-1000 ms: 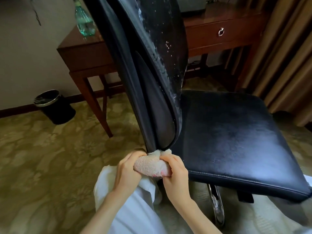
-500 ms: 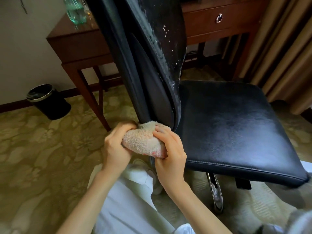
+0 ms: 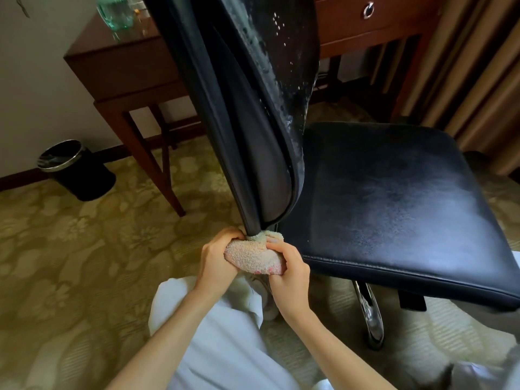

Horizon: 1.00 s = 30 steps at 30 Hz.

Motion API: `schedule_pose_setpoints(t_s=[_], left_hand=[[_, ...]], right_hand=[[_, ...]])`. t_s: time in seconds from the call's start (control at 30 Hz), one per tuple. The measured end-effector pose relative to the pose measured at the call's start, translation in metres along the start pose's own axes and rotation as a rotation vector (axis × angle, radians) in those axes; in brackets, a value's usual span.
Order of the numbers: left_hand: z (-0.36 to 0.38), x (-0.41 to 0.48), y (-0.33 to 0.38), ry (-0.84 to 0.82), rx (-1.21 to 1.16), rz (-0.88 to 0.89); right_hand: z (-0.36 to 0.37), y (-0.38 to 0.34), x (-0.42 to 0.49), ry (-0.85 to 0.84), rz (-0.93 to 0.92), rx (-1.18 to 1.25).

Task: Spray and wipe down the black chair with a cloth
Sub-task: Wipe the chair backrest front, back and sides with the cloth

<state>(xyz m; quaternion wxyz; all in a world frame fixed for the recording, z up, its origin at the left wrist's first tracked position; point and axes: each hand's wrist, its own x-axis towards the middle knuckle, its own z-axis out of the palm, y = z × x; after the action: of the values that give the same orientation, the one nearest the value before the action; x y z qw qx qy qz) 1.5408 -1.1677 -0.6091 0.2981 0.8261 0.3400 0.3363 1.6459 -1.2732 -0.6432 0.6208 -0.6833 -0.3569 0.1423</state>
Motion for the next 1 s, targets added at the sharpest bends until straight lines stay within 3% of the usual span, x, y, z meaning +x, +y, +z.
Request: schedule_pose_setpoints(t_s=[0.13, 0.23, 0.5, 0.77, 1.0], left_hand=[[0.004, 0.008, -0.02, -0.102, 0.042, -0.08], [0.004, 0.014, -0.028, -0.082, 0.03, -0.118], [0.0, 0.026, -0.038, -0.095, 0.036, -0.08], [-0.034, 0.045, -0.014, 0.069, 0.071, 0.252], [-0.01, 0.051, -0.048, -0.039, -0.004, 0.107]], right_hand=[[0.015, 0.011, 0.002, -0.092, 0.143, -0.037], [0.024, 0.01, 0.007, -0.102, 0.178, -0.039], [0.029, 0.016, 0.017, -0.107, 0.115, -0.072], [0.03, -0.015, 0.032, 0.049, -0.163, -0.005], [0.044, 0.013, 0.033, 0.004, -0.014, 0.038]])
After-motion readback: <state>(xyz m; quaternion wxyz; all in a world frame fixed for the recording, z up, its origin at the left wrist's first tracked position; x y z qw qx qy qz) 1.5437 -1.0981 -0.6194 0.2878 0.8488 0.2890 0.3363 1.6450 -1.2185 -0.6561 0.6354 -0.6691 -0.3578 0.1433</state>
